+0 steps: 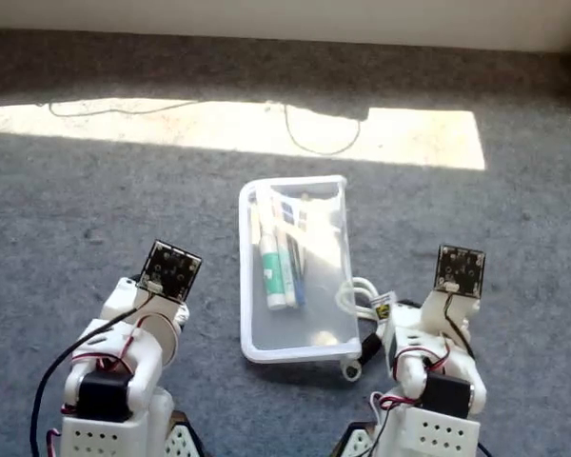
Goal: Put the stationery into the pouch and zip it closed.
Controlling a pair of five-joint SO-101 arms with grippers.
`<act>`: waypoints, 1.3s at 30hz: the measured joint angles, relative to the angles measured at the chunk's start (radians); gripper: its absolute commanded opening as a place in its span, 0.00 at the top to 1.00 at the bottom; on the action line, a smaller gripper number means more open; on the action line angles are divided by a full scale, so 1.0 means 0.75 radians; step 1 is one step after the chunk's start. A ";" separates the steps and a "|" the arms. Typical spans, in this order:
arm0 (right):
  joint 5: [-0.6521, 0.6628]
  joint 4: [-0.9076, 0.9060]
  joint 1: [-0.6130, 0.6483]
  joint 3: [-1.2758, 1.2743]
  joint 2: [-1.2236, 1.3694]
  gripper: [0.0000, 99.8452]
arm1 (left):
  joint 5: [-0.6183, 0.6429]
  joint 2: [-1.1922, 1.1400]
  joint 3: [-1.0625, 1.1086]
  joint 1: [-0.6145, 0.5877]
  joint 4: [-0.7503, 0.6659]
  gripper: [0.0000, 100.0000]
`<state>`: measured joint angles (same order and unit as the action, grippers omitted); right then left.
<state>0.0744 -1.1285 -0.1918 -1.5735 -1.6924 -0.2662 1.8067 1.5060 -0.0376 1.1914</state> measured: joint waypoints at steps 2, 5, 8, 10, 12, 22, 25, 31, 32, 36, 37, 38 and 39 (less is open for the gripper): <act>0.000 0.000 0.000 -0.045 0.000 1.00 | 0.000 -0.002 0.049 0.000 0.000 0.99; 0.000 0.002 -0.004 -0.117 -0.006 1.00 | 0.000 -0.004 0.125 0.000 0.000 0.99; 0.000 0.002 -0.006 -0.133 0.002 1.00 | 0.000 -0.006 0.207 0.000 0.000 0.99; 0.000 0.002 -0.006 -0.135 0.002 1.00 | 0.000 0.002 0.219 0.002 0.000 0.99; 0.000 0.002 -0.006 -0.135 0.002 1.00 | 0.000 -0.006 0.223 0.000 0.000 0.99; 0.000 0.002 -0.006 -0.135 0.002 1.00 | 0.000 -0.006 0.227 0.000 0.000 0.99; 0.000 0.002 -0.006 -0.135 0.002 1.00 | 0.000 -0.006 0.227 0.000 0.000 0.99; 0.000 0.002 -0.006 -0.135 0.002 1.00 | 0.000 -0.006 0.227 0.000 0.082 0.99; 0.000 0.002 -0.006 -0.135 0.002 1.00 | 0.000 -0.006 0.227 0.000 0.086 0.99; 0.000 0.002 -0.006 -0.135 0.002 1.00 | 0.000 -0.006 0.227 0.000 0.086 0.99; 0.000 0.002 -0.006 -0.135 0.002 1.00 | 0.000 -0.006 0.227 0.000 0.086 0.99; 0.000 0.002 -0.006 -0.135 0.002 1.00 | 0.000 -0.006 0.227 0.000 0.086 0.99; 0.000 0.002 -0.006 -0.135 0.002 1.00 | 0.000 -0.006 0.227 0.000 0.086 0.99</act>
<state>0.0744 -1.1270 -0.1964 -1.6747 -1.6909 -0.2662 1.8021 1.6763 -0.0376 1.2559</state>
